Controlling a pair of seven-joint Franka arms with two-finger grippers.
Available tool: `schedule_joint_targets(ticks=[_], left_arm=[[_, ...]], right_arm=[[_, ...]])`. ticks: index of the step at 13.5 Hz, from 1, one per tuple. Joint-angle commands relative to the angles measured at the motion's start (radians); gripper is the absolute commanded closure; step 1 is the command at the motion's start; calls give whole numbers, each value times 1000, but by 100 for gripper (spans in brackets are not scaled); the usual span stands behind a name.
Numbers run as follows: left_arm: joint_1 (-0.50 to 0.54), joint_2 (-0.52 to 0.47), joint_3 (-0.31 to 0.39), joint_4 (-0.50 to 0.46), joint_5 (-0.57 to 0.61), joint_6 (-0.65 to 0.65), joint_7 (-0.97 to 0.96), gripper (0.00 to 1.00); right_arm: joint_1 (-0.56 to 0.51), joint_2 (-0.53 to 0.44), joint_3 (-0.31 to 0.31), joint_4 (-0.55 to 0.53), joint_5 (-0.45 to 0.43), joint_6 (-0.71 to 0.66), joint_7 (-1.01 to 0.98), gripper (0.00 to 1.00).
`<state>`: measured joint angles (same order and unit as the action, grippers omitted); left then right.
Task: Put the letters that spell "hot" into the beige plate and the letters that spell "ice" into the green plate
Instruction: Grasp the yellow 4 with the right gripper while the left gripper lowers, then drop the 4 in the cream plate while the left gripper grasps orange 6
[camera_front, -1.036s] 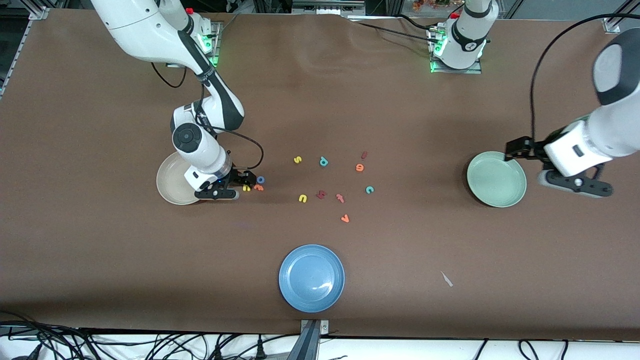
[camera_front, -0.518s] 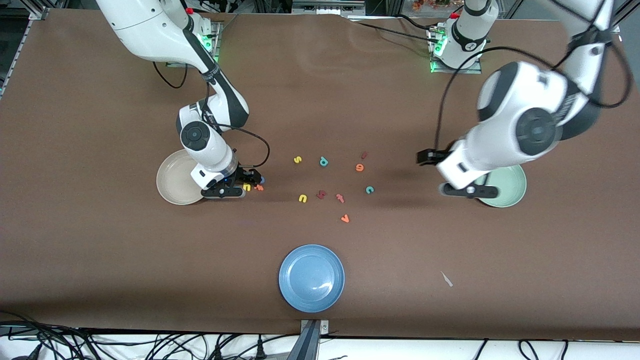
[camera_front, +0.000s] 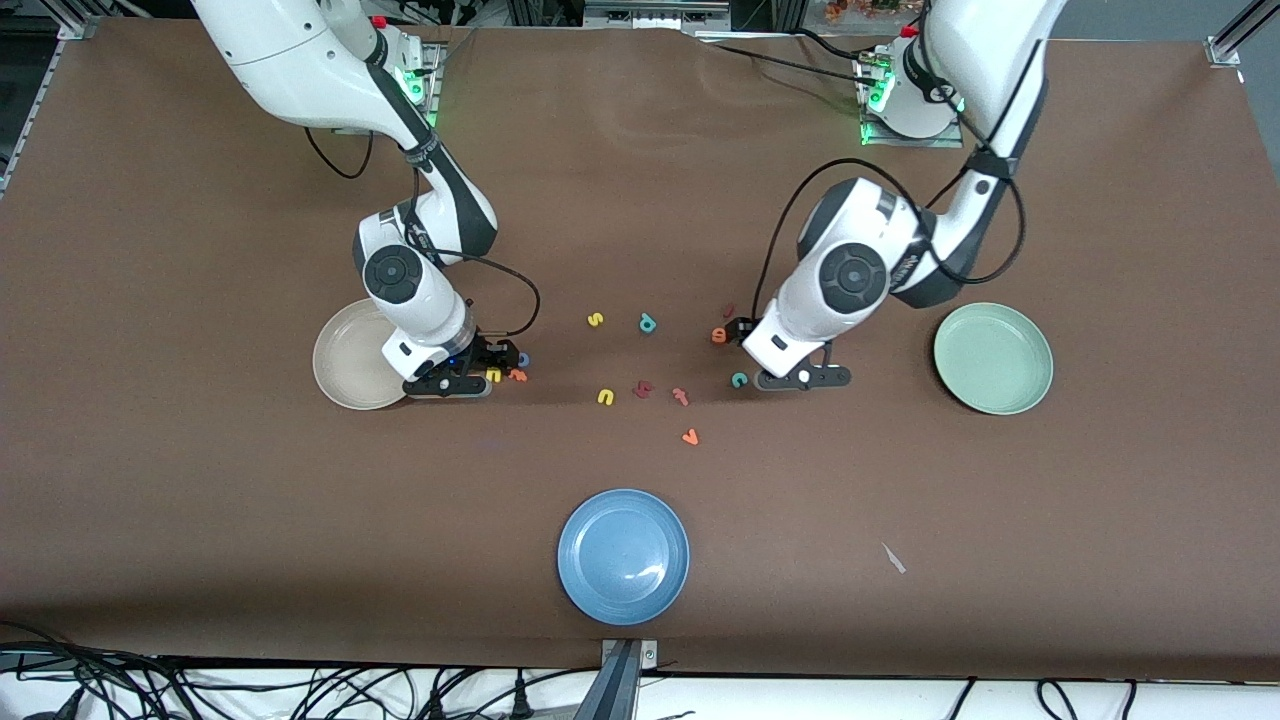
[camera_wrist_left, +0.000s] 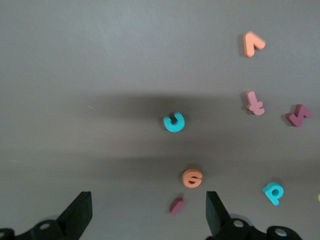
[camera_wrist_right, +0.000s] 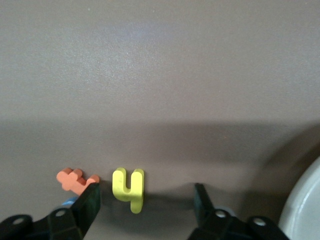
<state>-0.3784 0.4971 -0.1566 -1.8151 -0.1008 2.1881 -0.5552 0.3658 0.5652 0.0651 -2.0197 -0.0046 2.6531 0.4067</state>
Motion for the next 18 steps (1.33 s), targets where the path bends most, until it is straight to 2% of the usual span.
schedule_joint_targets(ticks=[1,5,8,10,12,15,16,18], left_arm=[[-65,50,12,-15,-23,77,-90,0],[-106,119,12,-7,-25,148,-150,1],[-116,144,12,2,-23,156,-150,20],[-116,146,14,2,-23,157,-152,30],[-116,152,12,2,-23,159,-152,31],[-117,169,12,10,-23,159,-155,33],[-117,175,12,11,-23,159,-155,33],[-117,175,12,11,-25,159,-157,41]], right_arm=[[-2,19,1,18,-31,10,14,28],[-2,24,-1,16,-35,10,14,40],[-2,24,-1,16,-45,10,12,48],[-2,24,-1,16,-48,10,12,57],[-4,24,-1,16,-51,10,11,67],[-4,22,-2,16,-64,8,4,87],[-5,22,-2,16,-64,8,-6,91],[-5,7,-10,15,-64,1,-15,91]])
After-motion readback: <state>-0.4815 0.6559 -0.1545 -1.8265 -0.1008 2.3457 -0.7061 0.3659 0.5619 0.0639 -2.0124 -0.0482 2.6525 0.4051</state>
